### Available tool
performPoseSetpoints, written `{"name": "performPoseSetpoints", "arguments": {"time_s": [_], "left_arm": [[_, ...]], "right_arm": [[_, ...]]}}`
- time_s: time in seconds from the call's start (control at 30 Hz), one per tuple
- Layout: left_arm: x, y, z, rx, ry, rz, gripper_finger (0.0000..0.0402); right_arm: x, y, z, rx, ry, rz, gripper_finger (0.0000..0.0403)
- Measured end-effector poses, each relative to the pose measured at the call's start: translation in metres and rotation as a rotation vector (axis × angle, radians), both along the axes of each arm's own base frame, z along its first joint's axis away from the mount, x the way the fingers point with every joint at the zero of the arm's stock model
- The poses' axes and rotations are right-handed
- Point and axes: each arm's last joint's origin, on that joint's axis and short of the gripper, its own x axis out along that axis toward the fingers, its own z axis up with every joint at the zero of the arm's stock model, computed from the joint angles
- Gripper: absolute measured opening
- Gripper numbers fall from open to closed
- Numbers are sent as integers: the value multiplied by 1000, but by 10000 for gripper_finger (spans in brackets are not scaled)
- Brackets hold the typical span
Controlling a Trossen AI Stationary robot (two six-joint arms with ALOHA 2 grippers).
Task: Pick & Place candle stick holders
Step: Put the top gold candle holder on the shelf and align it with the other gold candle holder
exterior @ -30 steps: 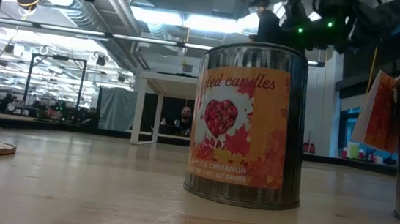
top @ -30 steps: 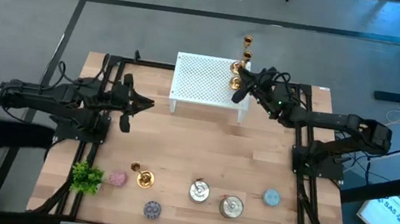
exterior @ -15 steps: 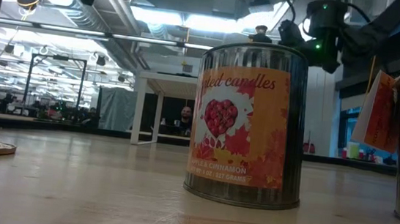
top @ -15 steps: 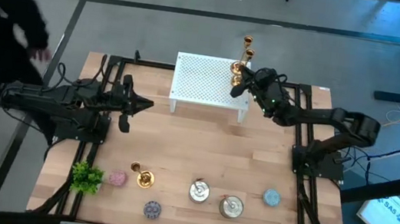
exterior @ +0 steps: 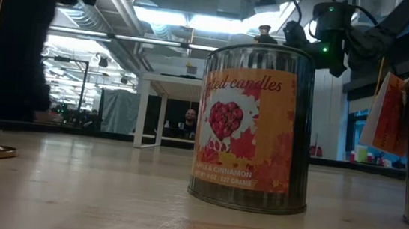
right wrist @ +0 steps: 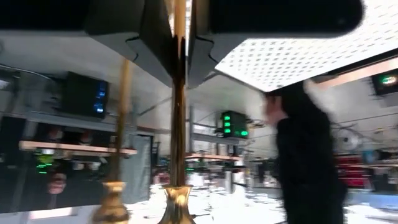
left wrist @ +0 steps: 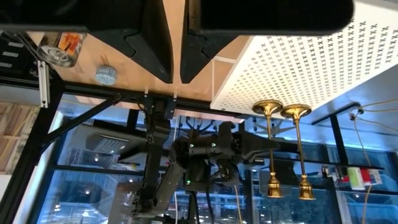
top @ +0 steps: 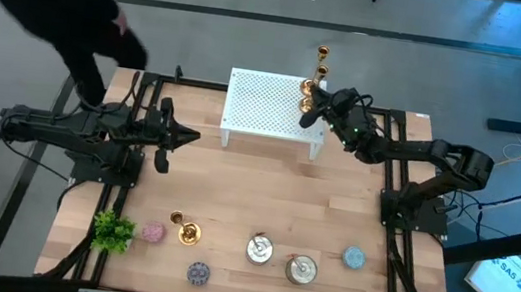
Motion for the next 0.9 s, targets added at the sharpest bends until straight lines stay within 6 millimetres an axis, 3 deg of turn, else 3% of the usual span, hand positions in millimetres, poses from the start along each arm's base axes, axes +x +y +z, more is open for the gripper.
{"name": "performPoseSetpoints", "arguments": {"time_s": [0.43,0.9], "left_arm": [[0,0,0,-1,0,0,36],[0,-2,0,-31,-8,-77,41]], "right_arm": [[2,4,0,0,0,31,112],[-3,20,8,69,39,-15,281]]}}
